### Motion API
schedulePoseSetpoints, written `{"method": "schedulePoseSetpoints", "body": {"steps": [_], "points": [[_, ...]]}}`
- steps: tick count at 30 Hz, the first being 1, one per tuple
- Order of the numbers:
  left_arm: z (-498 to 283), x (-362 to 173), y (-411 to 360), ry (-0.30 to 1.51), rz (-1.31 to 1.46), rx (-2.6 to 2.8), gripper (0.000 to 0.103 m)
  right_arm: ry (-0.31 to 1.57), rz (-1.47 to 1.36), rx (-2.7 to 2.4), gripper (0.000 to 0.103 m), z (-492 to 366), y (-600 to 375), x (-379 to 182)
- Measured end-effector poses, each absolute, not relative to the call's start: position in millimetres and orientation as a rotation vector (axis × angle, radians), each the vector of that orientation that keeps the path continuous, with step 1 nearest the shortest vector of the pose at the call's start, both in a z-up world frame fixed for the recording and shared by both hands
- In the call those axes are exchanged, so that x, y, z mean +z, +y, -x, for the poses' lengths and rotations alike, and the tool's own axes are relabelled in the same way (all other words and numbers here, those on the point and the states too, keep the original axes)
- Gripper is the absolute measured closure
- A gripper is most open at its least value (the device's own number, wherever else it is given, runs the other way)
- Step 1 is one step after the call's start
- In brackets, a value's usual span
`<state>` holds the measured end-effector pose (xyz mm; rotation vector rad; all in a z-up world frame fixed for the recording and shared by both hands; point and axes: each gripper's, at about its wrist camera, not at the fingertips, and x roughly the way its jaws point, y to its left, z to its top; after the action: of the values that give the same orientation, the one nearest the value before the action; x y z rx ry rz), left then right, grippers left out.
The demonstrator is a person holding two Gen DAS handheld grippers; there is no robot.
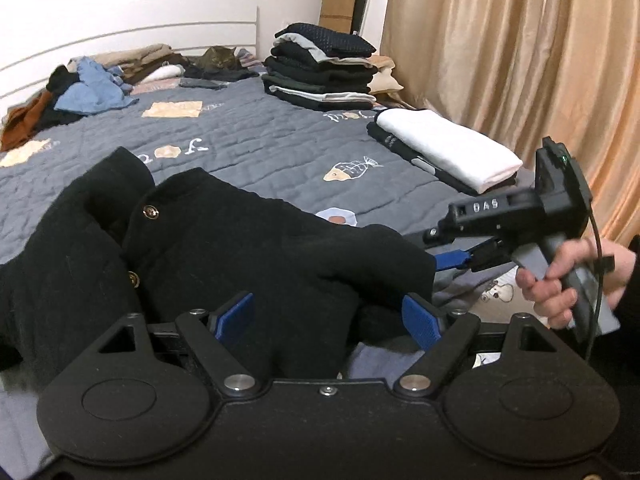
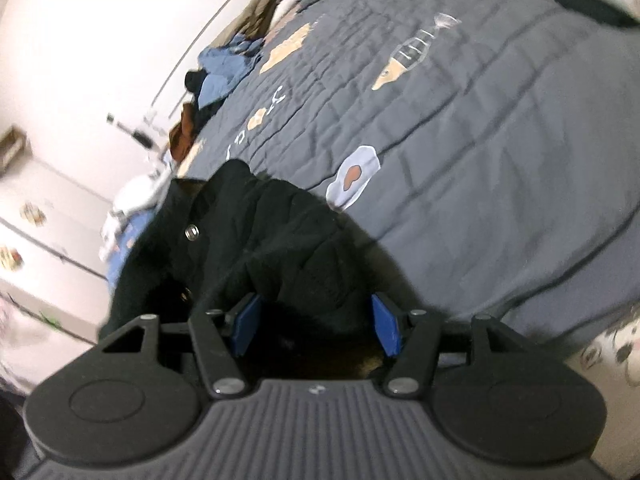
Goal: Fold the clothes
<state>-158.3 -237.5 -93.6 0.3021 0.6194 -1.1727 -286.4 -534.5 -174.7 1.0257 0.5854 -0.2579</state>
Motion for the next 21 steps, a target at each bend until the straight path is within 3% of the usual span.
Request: {"method": "schedulePoseSetpoints", "body": {"steps": [9, 19, 21], "points": [[148, -91, -229, 0.619, -0.274, -1.149, 0.022, 0.534, -1.229, -0.231, 0.043, 311, -546, -173], [149, -92, -233, 0.612, -0.289, -1.159, 0.022, 0.624, -1.06, -0.258, 0.043, 273, -531, -179], [149, -93, -234, 0.611, -0.292, -1.16, 0.022, 0.612, -1.049, -0.263, 0.048, 267, -531, -180]]}}
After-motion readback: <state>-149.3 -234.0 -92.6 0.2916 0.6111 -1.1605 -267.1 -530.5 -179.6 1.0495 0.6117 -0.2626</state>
